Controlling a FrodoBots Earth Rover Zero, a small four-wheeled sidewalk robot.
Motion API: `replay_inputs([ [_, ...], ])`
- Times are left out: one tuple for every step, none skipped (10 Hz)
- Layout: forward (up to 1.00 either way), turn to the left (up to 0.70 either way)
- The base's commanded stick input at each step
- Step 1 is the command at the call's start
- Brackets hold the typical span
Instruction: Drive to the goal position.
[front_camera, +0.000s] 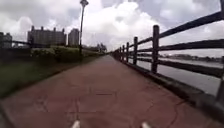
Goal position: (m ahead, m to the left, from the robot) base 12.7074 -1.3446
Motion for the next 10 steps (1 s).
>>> replay_inputs([
  [0.85, 0.11],
  [0.85, 0.11],
  [0.85, 0.11],
  [0.85, 0.11],
  [0.85, 0.11],
  [0.85, 0.11],
  [0.85, 0.11],
  [0.85, 0.11],
  [0.85, 0.11],
  [0.85, 0.11],
])
